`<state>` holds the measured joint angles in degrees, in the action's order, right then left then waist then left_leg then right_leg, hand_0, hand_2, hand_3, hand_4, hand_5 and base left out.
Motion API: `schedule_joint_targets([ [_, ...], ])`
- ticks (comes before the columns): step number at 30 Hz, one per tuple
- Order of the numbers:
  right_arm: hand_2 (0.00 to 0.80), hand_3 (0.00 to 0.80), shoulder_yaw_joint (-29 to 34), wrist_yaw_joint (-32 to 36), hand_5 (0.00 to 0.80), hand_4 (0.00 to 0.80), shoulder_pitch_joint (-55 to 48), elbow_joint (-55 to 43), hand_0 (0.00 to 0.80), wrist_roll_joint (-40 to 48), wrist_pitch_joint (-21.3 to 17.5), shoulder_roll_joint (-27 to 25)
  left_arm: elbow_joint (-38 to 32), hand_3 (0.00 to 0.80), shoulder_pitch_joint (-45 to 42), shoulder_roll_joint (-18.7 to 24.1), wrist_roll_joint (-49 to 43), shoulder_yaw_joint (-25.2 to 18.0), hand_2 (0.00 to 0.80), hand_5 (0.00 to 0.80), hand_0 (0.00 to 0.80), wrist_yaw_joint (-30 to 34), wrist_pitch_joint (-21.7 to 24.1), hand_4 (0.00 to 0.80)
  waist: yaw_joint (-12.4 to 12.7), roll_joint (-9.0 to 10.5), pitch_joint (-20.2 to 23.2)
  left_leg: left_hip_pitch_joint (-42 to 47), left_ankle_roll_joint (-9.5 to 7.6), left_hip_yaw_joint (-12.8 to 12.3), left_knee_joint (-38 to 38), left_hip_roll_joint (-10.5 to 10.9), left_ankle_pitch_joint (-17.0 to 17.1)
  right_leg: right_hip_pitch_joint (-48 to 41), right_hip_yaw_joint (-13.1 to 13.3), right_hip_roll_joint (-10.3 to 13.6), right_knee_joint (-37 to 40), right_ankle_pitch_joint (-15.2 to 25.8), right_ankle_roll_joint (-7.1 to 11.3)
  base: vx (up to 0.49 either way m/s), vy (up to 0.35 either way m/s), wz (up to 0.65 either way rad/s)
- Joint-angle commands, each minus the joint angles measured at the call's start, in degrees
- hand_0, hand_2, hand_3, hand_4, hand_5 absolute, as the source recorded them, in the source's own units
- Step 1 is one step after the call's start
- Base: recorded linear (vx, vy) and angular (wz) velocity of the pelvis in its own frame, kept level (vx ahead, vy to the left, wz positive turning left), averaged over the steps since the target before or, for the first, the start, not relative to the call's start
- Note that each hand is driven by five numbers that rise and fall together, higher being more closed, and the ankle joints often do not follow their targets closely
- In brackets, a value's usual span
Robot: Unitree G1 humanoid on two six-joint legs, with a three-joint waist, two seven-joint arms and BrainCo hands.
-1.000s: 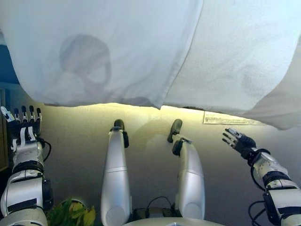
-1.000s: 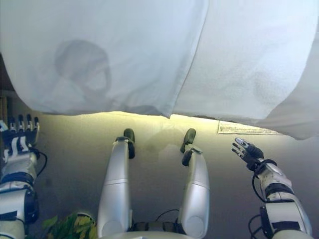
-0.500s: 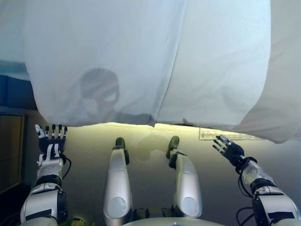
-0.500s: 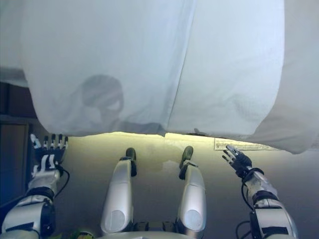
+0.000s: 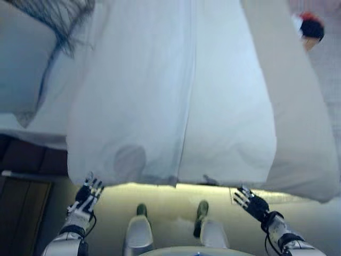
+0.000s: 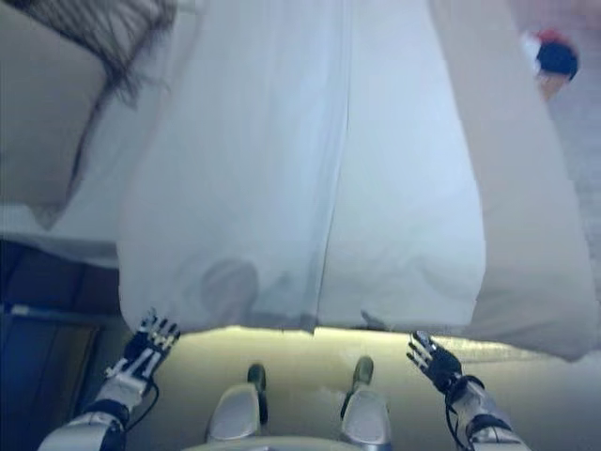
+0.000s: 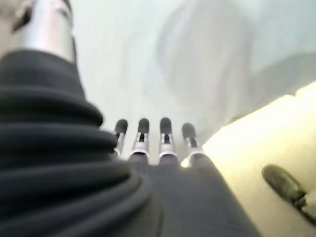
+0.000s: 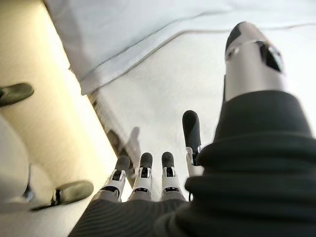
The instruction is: Make the bed neatly
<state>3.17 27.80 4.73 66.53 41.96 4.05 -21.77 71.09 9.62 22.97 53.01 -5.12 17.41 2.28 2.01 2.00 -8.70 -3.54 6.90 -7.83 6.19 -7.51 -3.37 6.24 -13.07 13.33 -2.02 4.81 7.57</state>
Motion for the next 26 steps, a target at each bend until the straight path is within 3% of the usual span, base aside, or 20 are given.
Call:
schedule_joint_targets([
  [1,0.000,0.000,-1.87,0.26,0.000,0.000,1.07,0.57,0.000,-1.74,0.72,1.36,3.40,0.000,0.78,0.44,-7.86,0.30,0.000,0.000,0.000,-1.10,2.11,0.000,-1.31,-0.12,0.85,2.85,-0.14,-0.33,-5.04,-1.22,5.91,-4.56,0.98,4.20,1.25,2.69,2.65,0.139,-0.053,-0.10],
  [6,0.000,0.000,-0.91,-2.93,0.000,0.000,-2.54,6.24,0.000,-1.10,1.98,4.24,4.97,0.000,0.56,-2.73,-16.21,3.98,0.000,0.000,0.000,-1.33,3.22,0.000,-2.98,-1.36,3.78,7.32,0.38,-1.59,-10.68,-1.79,8.28,-8.68,0.70,2.37,5.92,3.60,2.59,0.104,-0.022,-0.10],
  [12,0.000,0.000,3.82,-11.15,0.000,0.000,-3.54,13.03,0.000,2.81,0.53,6.11,6.78,0.000,0.70,-8.10,-16.55,5.49,0.000,0.000,0.000,-2.20,3.84,0.000,-3.75,-2.26,5.80,8.83,0.45,-1.65,-11.19,-2.11,7.60,-11.08,0.54,1.21,6.77,2.58,1.88,0.058,-0.027,-0.10],
  [15,0.000,0.000,4.39,-15.44,0.000,0.000,-3.18,14.92,0.000,2.03,-0.28,7.07,8.28,0.000,-0.18,-10.66,-23.78,8.20,0.000,0.000,0.000,-3.96,4.35,0.000,-3.90,-2.21,6.64,10.03,0.37,-1.99,-11.19,-2.40,7.27,-12.31,0.85,0.45,7.02,2.13,1.45,0.079,-0.063,-0.10],
  [19,0.000,0.000,2.15,-13.56,0.000,0.000,-1.64,13.76,0.000,-0.06,-1.83,8.13,8.73,0.000,-1.01,-11.98,-24.35,9.89,0.000,0.000,0.000,-3.46,3.99,0.000,-3.55,-2.18,7.05,11.15,0.27,-1.88,-11.19,-2.64,6.83,-13.27,1.26,0.10,7.02,1.78,1.24,0.054,-0.047,-0.07],
  [26,0.000,0.000,-1.97,-13.82,0.000,0.000,-0.92,12.32,0.000,-1.79,-0.38,10.15,8.25,0.000,-2.12,-13.41,-23.65,12.01,0.000,0.000,0.000,-2.62,3.75,0.000,-3.05,-1.95,7.42,12.23,0.04,-1.99,-11.19,-3.01,6.49,-14.36,0.93,0.40,7.02,1.63,1.52,0.016,-0.023,-0.01],
])
